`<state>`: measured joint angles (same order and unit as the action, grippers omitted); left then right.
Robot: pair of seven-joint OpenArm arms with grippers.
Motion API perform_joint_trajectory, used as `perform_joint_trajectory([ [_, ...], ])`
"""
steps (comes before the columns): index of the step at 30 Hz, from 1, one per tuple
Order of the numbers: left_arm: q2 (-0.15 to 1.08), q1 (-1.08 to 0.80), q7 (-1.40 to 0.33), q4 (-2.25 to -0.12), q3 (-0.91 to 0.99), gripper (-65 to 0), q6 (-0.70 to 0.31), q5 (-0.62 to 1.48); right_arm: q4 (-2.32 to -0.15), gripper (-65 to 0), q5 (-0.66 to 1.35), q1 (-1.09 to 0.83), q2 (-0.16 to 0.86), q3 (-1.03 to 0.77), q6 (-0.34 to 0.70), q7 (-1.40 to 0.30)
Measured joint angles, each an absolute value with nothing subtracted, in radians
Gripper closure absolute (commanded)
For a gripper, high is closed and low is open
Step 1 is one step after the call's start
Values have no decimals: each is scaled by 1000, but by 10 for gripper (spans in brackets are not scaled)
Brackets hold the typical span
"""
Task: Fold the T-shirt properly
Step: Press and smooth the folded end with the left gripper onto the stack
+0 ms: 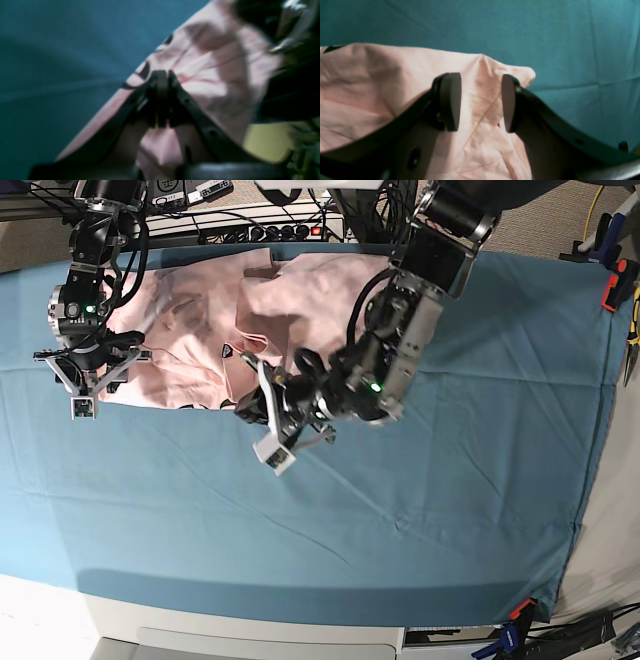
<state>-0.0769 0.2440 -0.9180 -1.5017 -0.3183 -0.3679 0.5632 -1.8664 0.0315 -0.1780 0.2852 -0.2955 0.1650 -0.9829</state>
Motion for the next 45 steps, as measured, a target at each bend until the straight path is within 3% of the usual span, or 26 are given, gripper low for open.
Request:
perform_joint_trajectory([
  [8, 25, 257, -1094, -1503, -212, 0, -400, 597, -1866, -267, 31, -178, 285, -295, 165, -982],
  [14, 83, 205, -1111, -1503, -213, 0, -382, 641, -1866, -267, 32, -178, 285, -295, 165, -982],
  [29, 16, 111, -1107, -1502, -222, 0, -397, 704, -1866, -267, 31, -178, 285, -295, 165, -982],
  [45, -120, 111, -939, -1501, -445, 0, -352, 378, -1866, -267, 31, -178, 285, -295, 165, -974],
])
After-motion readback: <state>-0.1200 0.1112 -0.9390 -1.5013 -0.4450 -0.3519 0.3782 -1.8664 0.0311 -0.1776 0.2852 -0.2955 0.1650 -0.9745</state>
